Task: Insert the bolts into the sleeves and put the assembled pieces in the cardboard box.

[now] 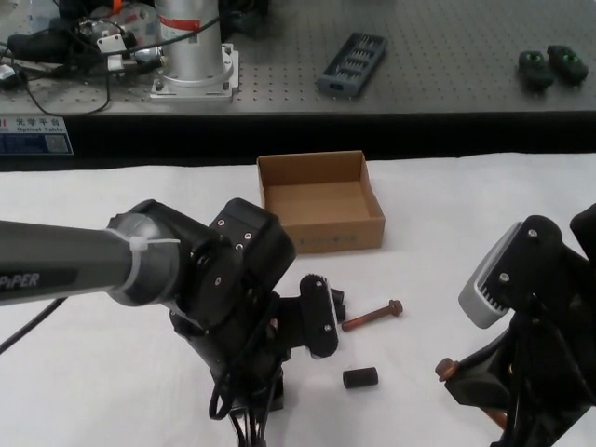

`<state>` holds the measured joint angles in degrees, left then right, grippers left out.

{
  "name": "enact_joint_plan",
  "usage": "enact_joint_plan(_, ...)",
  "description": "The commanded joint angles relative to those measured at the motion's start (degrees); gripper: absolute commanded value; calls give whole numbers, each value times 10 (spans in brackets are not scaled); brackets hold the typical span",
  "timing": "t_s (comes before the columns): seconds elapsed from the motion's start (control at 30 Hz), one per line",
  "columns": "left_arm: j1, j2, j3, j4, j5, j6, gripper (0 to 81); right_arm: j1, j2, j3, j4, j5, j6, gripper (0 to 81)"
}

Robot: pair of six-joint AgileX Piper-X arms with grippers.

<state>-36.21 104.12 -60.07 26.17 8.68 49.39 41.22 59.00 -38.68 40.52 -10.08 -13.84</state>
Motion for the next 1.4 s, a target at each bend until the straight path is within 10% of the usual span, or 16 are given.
enact_joint_plan(0.0, 4, -19, 1, 45, -30, -76, 6, -1, -7, -2, -2, -7, 1, 19)
enact_joint_plan(0.87, 69, -265, 102, -195, 384, -479, 6, -1, -6, -64, -278, -12, 313, 19)
enact_joint_plan(1.37, 71, -293, 122, -355, 502, -594, 6, -7, 56, -64, -431, -47, 449, 19)
